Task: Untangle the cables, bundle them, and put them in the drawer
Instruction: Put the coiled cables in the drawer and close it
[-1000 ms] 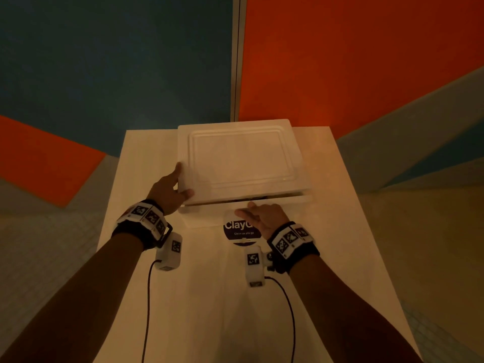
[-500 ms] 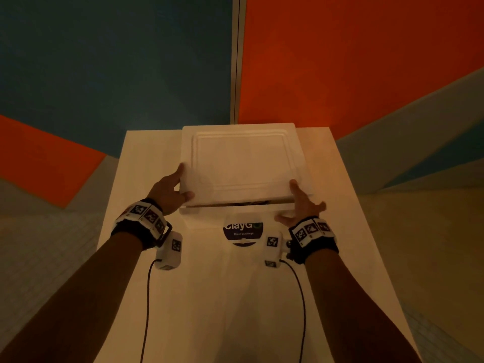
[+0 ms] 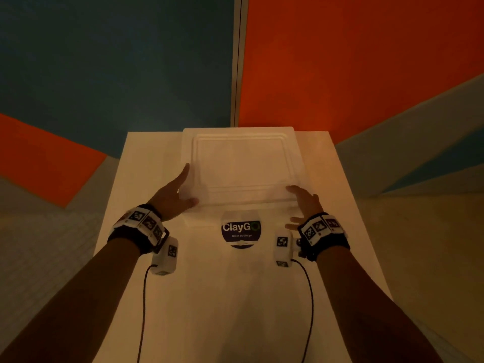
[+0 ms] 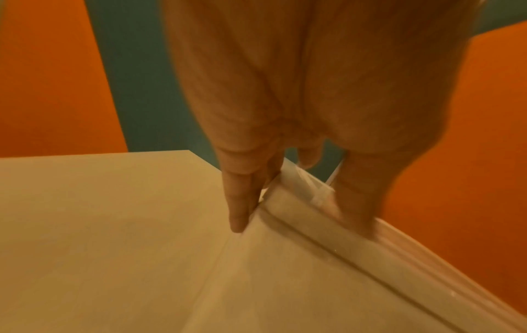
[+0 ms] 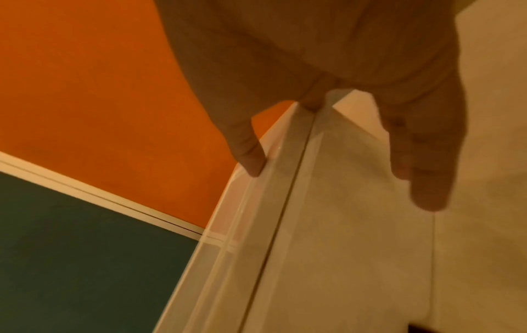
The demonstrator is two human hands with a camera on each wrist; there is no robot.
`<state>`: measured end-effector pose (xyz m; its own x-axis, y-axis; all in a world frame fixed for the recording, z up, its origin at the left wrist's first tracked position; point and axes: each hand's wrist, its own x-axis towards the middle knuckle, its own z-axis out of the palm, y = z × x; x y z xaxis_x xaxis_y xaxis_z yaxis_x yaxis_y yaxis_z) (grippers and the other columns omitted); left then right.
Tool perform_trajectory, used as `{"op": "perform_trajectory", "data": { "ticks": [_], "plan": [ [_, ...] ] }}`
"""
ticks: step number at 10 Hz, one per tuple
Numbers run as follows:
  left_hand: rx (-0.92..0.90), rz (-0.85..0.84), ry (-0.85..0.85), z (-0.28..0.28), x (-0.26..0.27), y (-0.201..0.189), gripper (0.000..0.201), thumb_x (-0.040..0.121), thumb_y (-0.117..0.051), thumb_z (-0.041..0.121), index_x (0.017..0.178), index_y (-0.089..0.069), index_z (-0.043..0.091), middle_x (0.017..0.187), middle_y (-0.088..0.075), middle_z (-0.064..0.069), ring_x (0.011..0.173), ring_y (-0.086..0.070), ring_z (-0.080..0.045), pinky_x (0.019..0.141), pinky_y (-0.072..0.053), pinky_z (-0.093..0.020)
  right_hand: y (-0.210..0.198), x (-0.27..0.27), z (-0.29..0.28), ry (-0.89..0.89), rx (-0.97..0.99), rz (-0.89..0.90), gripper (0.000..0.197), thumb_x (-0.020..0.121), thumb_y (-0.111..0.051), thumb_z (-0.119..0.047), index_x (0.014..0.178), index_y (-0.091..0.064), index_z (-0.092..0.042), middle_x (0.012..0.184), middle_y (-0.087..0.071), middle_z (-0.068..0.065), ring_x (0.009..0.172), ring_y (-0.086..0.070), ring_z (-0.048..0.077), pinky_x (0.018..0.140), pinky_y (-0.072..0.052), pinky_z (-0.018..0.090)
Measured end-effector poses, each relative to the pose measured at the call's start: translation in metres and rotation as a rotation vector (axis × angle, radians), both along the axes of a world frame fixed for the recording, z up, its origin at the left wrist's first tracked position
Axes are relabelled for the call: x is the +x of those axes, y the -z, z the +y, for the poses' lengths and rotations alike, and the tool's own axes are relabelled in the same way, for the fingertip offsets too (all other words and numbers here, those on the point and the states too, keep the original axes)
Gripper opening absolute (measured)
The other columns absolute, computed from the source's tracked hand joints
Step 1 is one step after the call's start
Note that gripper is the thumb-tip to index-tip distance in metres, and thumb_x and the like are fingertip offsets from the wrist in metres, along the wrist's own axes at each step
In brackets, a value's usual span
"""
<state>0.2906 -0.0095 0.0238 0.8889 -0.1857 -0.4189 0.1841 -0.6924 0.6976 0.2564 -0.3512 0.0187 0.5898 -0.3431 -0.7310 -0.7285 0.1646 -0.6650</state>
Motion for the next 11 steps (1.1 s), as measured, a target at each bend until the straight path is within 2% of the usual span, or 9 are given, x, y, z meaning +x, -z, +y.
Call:
{"op": "perform_trajectory", "data": {
  "ticks": [1, 2, 3, 4, 5, 7, 9, 10, 11],
  "plan": [
    [0.065, -0.055, 0.051, -0.005, -0.015, 0.001, 0.132, 0.063, -0.089, 0.022, 0.153, 0.007, 0.033, 0.157, -0.024, -0.005, 0.139, -0.03, -0.03, 0.113, -0.027, -0.048, -0.002, 0.002, -0.007, 0.02, 0.012, -0.077, 0.087, 0.072, -0.08, -0.039, 0.144, -0.032, -0.023, 0.144, -0.04, 0.011, 0.122, -0.049, 0.037, 0.081, -0.056, 0.049],
    [0.121, -0.173, -0.023, -0.006, -0.025, 0.012, 0.119, 0.07, -0.085, 0.015, 0.154, -0.002, 0.034, 0.145, -0.04, -0.011, 0.128, -0.041, -0.032, 0.108, -0.035, -0.046, -0.001, -0.002, -0.008, 0.061, -0.024, -0.117, 0.07, 0.07, -0.085, -0.03, 0.128, -0.047, -0.015, 0.125, -0.054, 0.007, 0.107, -0.055, 0.028, 0.086, -0.057, 0.047],
    [0.059, -0.252, -0.093, -0.002, -0.031, 0.019, 0.102, 0.077, -0.079, 0.01, 0.152, -0.015, 0.037, 0.139, -0.047, -0.013, 0.125, -0.046, -0.035, 0.106, -0.038, -0.046, 0.004, -0.004, -0.009, 0.065, -0.095, -0.105, 0.06, 0.071, -0.083, -0.027, 0.118, -0.051, -0.009, 0.095, -0.055, 0.003, 0.078, -0.06, 0.023, 0.085, -0.058, 0.046],
    [0.044, -0.28, -0.116, 0.0, -0.035, 0.021, 0.098, 0.077, -0.079, 0.011, 0.152, -0.02, 0.036, 0.14, -0.048, -0.013, 0.124, -0.047, -0.034, 0.107, -0.038, -0.043, 0.004, -0.005, -0.007, 0.054, -0.158, -0.091, 0.055, 0.073, -0.079, -0.029, 0.114, -0.053, -0.003, 0.086, -0.054, 0.006, 0.063, -0.057, 0.021, 0.069, -0.058, 0.037],
    [0.062, -0.273, -0.115, -0.002, -0.037, 0.017, 0.098, 0.076, -0.08, 0.013, 0.151, -0.021, 0.036, 0.139, -0.05, -0.014, 0.124, -0.048, -0.034, 0.107, -0.038, -0.043, 0.003, -0.003, -0.01, -0.003, -0.198, -0.111, 0.047, 0.077, -0.074, -0.029, 0.111, -0.056, -0.002, 0.082, -0.054, 0.004, 0.066, -0.057, 0.019, 0.067, -0.06, 0.039],
    [0.068, -0.255, -0.129, -0.006, -0.044, 0.016, 0.099, 0.076, -0.081, 0.017, 0.151, -0.02, 0.037, 0.136, -0.052, -0.013, 0.121, -0.05, -0.032, 0.105, -0.04, -0.042, 0.001, 0.001, -0.012, 0.023, -0.172, -0.063, 0.048, 0.076, -0.077, -0.025, 0.111, -0.053, -0.002, 0.082, -0.05, 0.007, 0.064, -0.058, 0.025, 0.076, -0.058, 0.044],
    [0.044, -0.244, -0.116, -0.007, -0.049, 0.013, 0.101, 0.076, -0.081, 0.015, 0.151, -0.018, 0.039, 0.142, -0.048, -0.011, 0.123, -0.049, -0.033, 0.104, -0.04, -0.043, -0.002, -0.003, -0.013, -0.059, -0.186, -0.099, 0.046, 0.074, -0.073, -0.032, 0.107, -0.053, -0.008, 0.102, -0.058, 0.013, 0.084, -0.062, 0.027, 0.081, -0.06, 0.047],
    [0.003, -0.283, -0.118, -0.001, -0.054, 0.016, 0.113, 0.07, -0.085, 0.013, 0.15, -0.013, 0.043, 0.151, -0.04, -0.006, 0.13, -0.044, -0.032, 0.107, -0.038, -0.046, -0.004, -0.004, -0.015, -0.024, -0.104, -0.042, 0.061, 0.072, -0.079, -0.037, 0.116, -0.052, -0.005, 0.107, -0.059, 0.012, 0.09, -0.062, 0.029, 0.08, -0.06, 0.044],
    [0.016, -0.291, -0.22, 0.004, -0.071, 0.016, 0.122, 0.068, -0.086, 0.012, 0.151, -0.004, 0.047, 0.156, -0.03, -0.002, 0.138, -0.034, -0.027, 0.111, -0.032, -0.05, -0.008, -0.011, -0.02, -0.074, -0.197, -0.025, 0.068, 0.071, -0.075, -0.049, 0.121, -0.049, -0.01, 0.114, -0.058, 0.012, 0.091, -0.061, 0.031, 0.059, -0.054, 0.034]
  ]
}}
